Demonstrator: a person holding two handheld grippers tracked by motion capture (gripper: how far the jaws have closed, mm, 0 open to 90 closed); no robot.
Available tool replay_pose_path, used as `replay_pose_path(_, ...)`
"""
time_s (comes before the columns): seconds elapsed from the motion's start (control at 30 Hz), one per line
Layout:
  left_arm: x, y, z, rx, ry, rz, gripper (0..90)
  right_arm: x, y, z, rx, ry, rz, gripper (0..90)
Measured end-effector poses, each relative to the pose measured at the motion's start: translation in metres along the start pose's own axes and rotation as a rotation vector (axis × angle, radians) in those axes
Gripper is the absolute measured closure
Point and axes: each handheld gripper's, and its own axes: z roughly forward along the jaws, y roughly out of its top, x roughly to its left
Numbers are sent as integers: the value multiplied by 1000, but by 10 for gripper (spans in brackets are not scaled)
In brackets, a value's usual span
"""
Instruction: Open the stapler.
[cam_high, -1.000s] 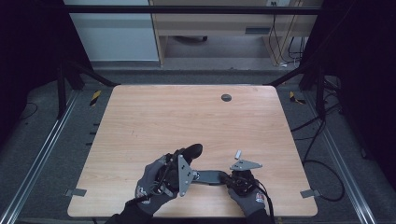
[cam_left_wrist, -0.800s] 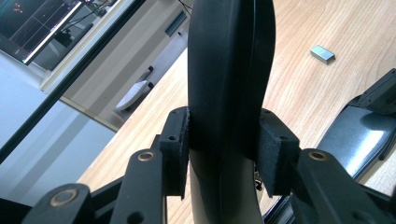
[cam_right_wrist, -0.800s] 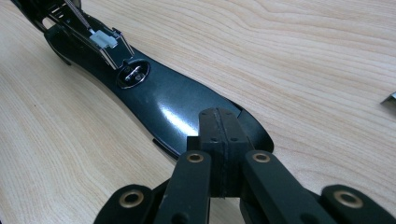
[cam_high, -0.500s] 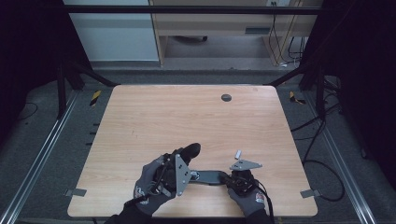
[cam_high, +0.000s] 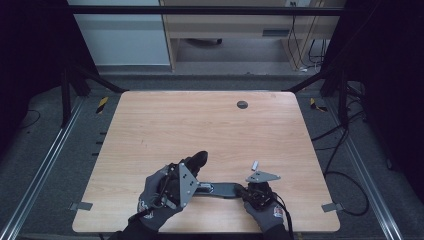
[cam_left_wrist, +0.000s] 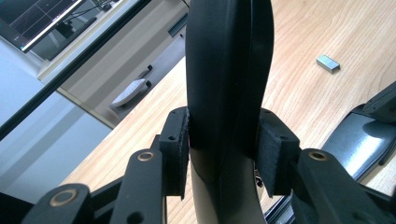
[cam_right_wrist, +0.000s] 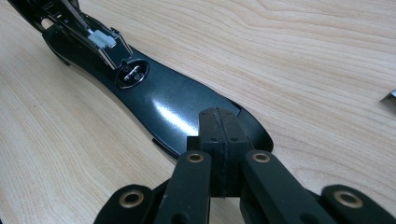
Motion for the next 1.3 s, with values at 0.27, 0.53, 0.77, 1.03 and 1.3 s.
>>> replay_pose_path(0.27, 7, -3, -4, -5, -1, -36, 587, 0, 0, 0, 1, -1, 0, 900)
replay_pose_path(0.53, 11, -5, -7, -7, 1, -54, 585, 0, 0, 0, 3, 1, 1, 900)
replay_pose_path(0.77, 13, -7, -10, -9, 1, -63, 584, 1, 0, 0, 3, 2, 1, 900)
replay_pose_path(1.03, 17, -10, -12, -14, 2, -81, 582, 1, 0, 0, 4, 3, 0, 900)
replay_pose_path(1.3, 21, -13, -14, -18, 7, -92, 579, 2, 0, 0, 7, -1, -1, 900)
